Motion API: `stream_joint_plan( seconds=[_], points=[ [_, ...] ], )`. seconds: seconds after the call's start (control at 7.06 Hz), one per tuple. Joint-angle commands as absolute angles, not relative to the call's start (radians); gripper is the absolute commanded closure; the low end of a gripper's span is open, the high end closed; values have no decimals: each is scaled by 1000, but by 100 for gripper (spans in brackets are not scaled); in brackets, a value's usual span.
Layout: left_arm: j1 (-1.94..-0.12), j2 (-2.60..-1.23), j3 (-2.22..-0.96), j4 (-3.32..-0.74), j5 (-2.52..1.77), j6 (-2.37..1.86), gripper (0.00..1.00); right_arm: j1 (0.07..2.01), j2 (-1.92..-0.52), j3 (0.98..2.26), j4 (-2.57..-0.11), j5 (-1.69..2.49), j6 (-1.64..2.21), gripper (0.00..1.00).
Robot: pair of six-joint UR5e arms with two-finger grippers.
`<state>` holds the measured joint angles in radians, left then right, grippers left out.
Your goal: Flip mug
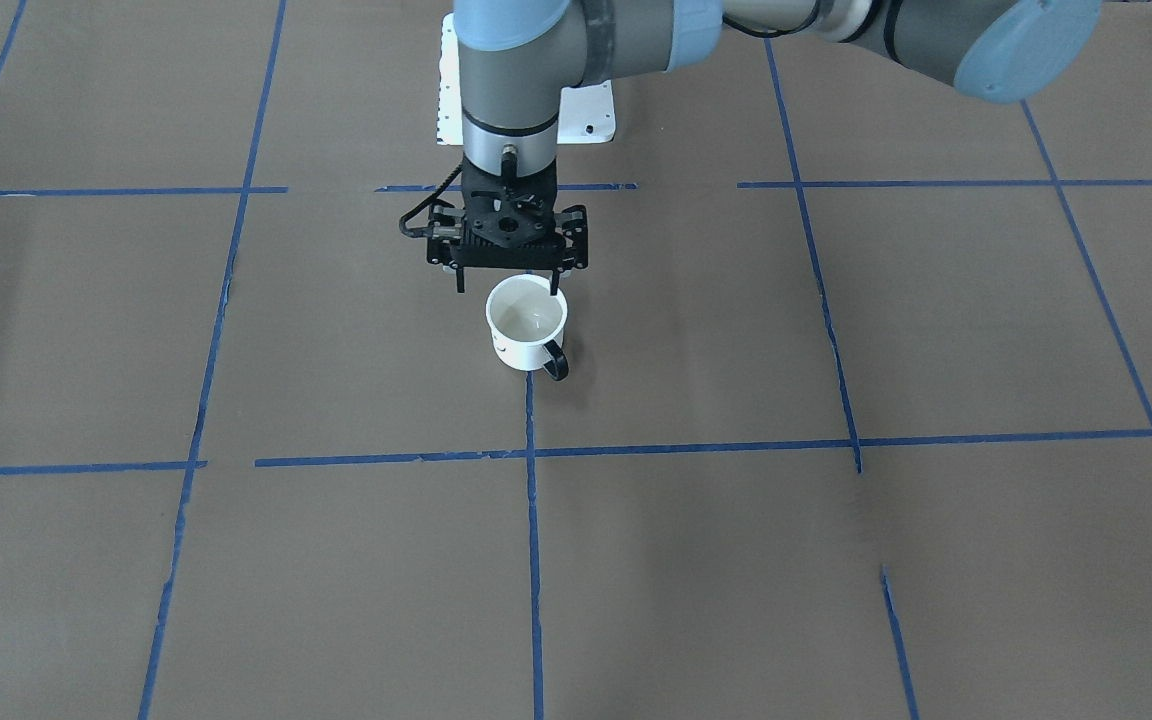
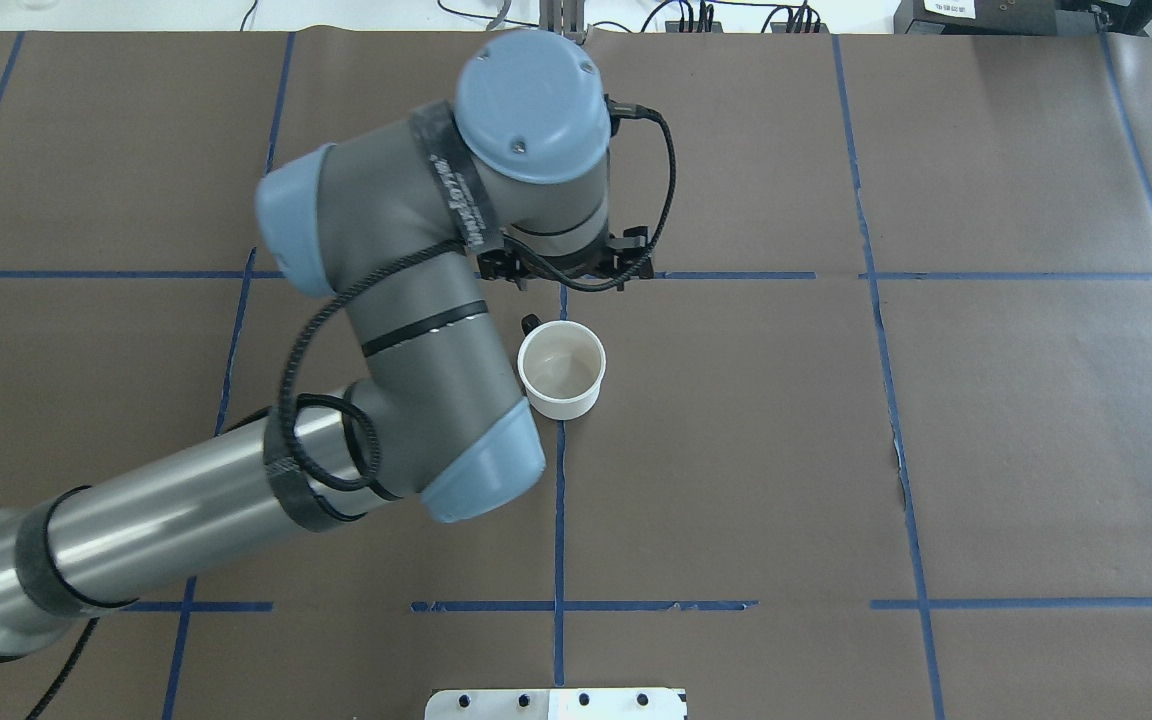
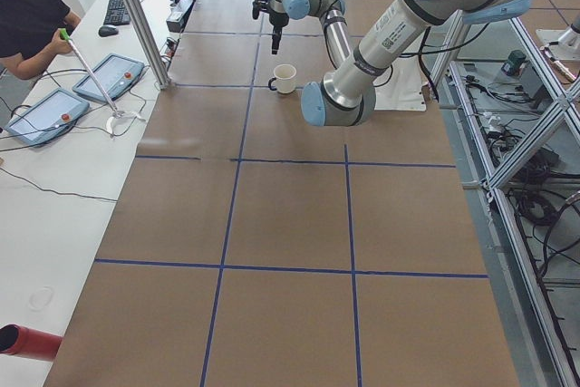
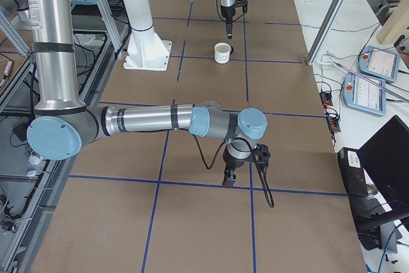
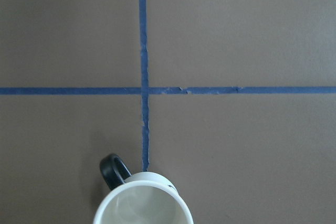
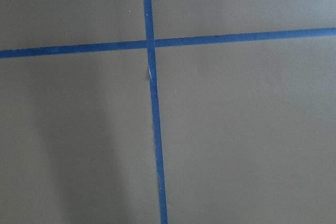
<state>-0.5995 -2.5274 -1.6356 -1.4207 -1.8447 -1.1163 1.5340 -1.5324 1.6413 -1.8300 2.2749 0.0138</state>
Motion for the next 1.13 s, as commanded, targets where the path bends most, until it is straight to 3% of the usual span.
stream_joint_plan(
  seconds=[0.0,0.57,0.99],
  points=[
    [-723,-2400,-1762,-1416,-1881,-882,0,1534,-1532,1641,-1830,2275,14,0],
    [-1022,-2099,-1807,-1582,-2058,-428,0,1534,-1532,1641,-1830,2275,14,0],
    [-1240,-1892,-1746,-1621,-2225,-172,0,1534,-1532,1641,-1830,2275,14,0]
  ],
)
